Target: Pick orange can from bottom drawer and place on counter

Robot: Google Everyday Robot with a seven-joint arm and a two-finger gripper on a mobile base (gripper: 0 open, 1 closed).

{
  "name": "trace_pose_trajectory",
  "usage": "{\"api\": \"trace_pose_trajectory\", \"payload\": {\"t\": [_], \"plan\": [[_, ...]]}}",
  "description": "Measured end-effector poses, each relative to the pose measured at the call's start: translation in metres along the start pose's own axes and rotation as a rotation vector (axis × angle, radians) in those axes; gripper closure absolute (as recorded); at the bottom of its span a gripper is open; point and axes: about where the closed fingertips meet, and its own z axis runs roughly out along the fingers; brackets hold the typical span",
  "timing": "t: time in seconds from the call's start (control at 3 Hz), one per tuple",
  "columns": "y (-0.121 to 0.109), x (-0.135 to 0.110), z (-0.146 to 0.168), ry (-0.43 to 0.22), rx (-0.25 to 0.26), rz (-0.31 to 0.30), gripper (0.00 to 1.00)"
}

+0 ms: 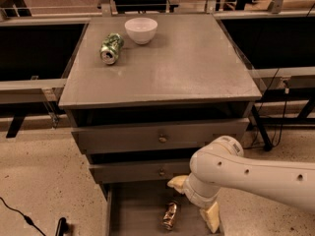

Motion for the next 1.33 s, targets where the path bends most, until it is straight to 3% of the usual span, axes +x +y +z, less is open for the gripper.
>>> {"api": "trace_pose_trajectory", "payload": {"t": [0.33, 0.67, 1.0, 1.33], "plan": [[-0.009, 0.013, 0.002, 0.050, 0.031, -0.071, 0.00], [-0.009, 0.013, 0.003, 0.051, 0.027, -0.074, 0.00], [-0.012, 0.018, 0.035, -0.001, 0.025, -0.112, 0.00], [-0.022, 0.025, 0.100, -0.086, 0.092, -0.235, 0.00]]}}
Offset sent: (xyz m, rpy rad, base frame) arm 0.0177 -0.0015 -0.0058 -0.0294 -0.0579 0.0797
